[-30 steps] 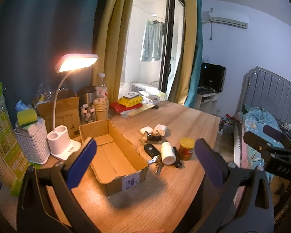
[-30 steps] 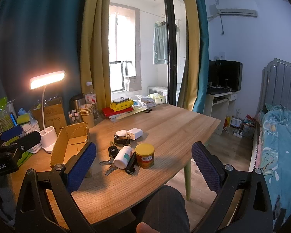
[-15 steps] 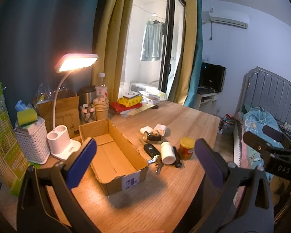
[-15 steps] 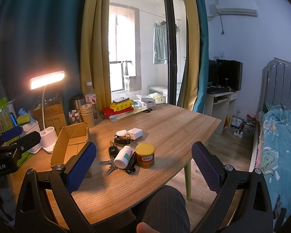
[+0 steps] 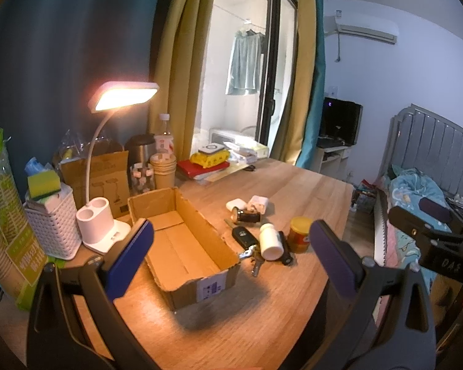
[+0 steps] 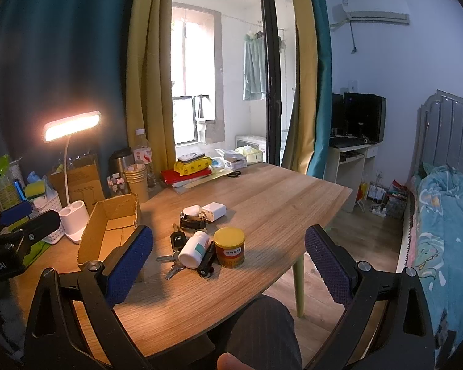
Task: Organize rigid objects
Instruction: 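Move the left gripper to the cardboard box wall and grip it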
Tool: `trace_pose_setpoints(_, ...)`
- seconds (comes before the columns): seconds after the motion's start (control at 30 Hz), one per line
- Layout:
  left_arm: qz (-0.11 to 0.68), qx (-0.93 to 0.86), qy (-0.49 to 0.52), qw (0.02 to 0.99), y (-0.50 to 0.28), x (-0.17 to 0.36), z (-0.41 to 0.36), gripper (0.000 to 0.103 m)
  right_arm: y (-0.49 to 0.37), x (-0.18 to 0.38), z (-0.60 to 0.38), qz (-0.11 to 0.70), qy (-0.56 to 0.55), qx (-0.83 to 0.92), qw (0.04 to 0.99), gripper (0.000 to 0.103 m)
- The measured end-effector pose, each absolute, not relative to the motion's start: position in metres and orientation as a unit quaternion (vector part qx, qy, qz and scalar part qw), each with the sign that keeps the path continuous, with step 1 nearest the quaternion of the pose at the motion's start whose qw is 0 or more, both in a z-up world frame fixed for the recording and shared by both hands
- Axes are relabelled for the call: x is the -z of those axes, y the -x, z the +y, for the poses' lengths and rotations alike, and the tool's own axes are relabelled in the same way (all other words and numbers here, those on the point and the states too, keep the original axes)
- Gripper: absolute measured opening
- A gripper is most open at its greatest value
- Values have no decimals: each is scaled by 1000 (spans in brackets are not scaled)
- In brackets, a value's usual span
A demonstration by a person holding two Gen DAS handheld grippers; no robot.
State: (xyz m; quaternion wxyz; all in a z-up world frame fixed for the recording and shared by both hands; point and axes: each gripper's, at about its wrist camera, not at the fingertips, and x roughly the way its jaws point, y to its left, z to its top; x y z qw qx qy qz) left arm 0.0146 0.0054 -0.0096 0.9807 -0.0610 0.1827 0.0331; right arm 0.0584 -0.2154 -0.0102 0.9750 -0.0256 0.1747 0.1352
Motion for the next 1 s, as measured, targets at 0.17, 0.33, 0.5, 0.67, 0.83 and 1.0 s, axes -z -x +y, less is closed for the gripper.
trace_pose_setpoints(0.17,201,-49,67,976,-28,20,16,101,-71,17,-212,187,35,-143,971,100)
trace_pose_setpoints(0.33,216,-79,70,971,-49,33,36,101,-98,26,-211,201,39,-148,968,100)
trace_pose_setpoints(0.5,246,-125,85,958,-77,53,73,101,-129,43,-206,226,45,-153,961,100)
trace_pose_setpoints(0.67,271,-159,87,945,-103,74,104,101,-158,60,-201,245,47,-155,956,100)
trace_pose_setpoints(0.83,306,-165,95,933,-132,96,122,101,-184,76,-193,264,54,-161,950,100)
trace_pose_setpoints(1.0,351,-178,109,913,-158,120,143,101,-205,92,-185,276,59,-168,945,100)
